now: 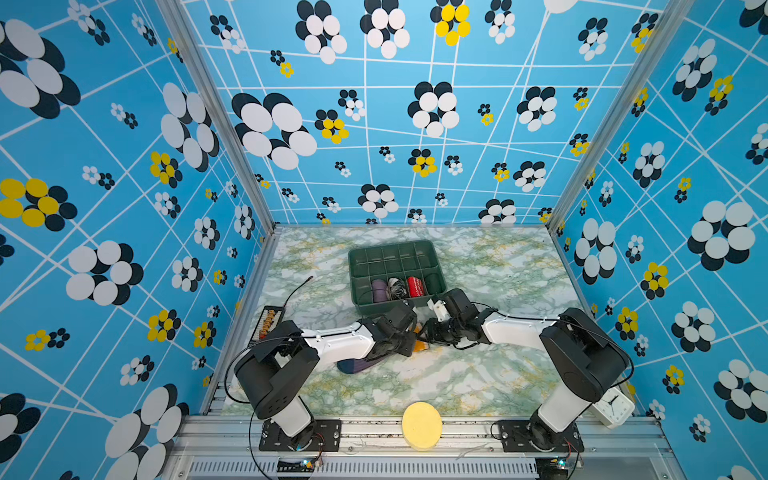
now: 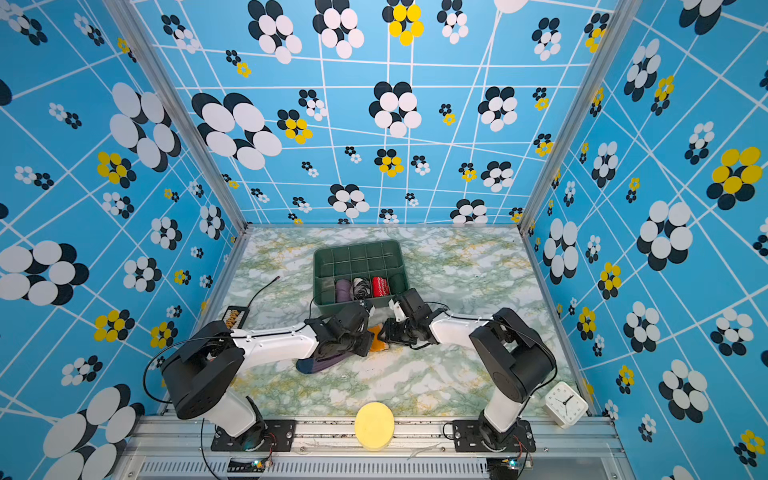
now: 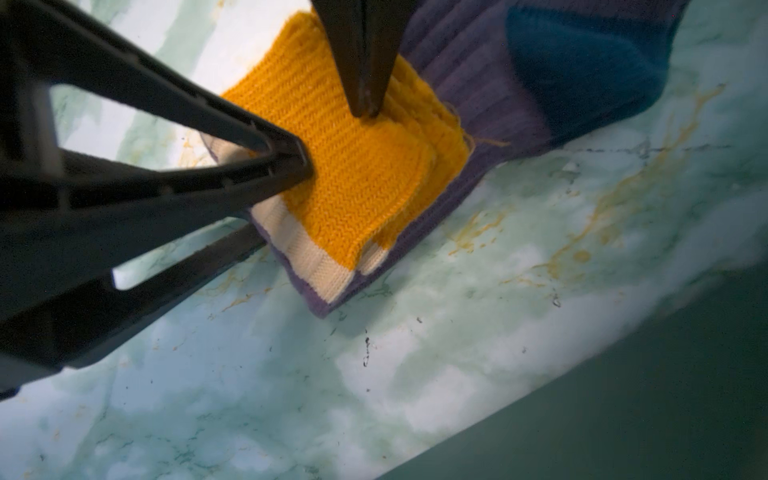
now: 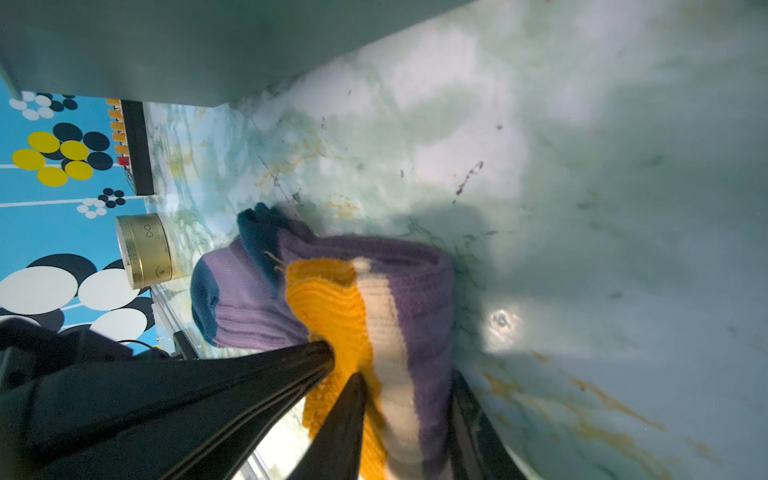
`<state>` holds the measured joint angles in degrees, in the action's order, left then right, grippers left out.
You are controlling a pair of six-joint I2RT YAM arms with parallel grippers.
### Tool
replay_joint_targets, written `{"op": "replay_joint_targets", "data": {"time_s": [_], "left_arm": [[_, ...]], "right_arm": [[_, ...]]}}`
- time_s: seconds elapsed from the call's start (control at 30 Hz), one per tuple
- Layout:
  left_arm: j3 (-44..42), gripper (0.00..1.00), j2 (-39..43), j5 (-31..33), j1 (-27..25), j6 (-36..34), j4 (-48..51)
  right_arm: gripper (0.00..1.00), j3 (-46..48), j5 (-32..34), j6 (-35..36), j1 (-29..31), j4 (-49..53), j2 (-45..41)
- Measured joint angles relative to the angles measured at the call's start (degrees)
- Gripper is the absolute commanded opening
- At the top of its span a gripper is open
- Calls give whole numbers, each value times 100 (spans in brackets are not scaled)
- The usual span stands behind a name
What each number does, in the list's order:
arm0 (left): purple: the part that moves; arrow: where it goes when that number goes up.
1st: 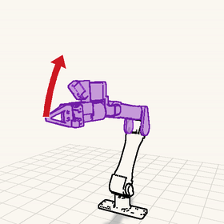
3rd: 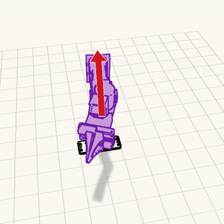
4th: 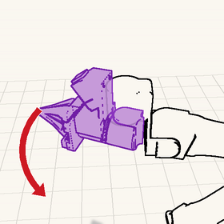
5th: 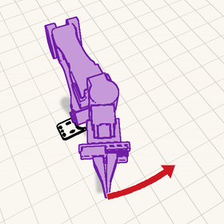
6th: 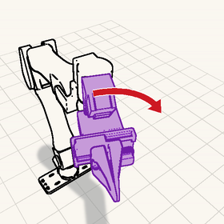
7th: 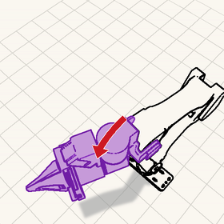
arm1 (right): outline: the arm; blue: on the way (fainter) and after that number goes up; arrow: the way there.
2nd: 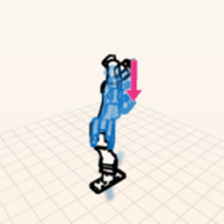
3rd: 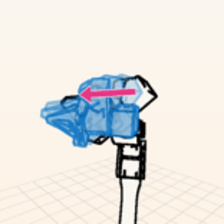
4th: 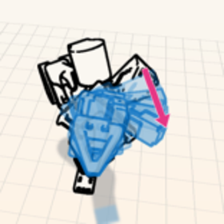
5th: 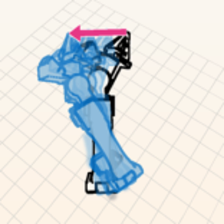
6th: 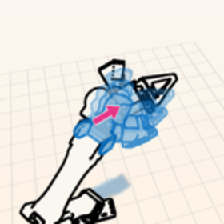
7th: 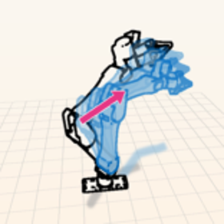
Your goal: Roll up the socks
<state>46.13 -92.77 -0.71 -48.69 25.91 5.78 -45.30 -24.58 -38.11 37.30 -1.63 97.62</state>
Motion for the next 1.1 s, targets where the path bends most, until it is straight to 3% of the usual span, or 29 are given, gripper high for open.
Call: {"op": "replay_joint_targets", "data": {"time_s": [0.17, 0.4, 0.53, 0.77, 1.1], "left_arm": [[0, 0, 0, -13, 24, 0, 0], [-7, 0, 0, -22, 35, 0, -2], [-37, 1, 0, -26, 35, 0, -4], [-39, 0, 0, -57, 35, 0, -4], [-35, 1, 448, -195, 37, -2, 120]], "right_arm": [[35, 0, -72, -2, -28, -111, 48], [10, 101, -118, -55, -37, -256, 55], [0, 144, -129, -52, -37, -374, 55], [0, 214, 98, 13, -31, -284, -92], [0, 157, 1274, 376, 59, 1005, -772]]}}
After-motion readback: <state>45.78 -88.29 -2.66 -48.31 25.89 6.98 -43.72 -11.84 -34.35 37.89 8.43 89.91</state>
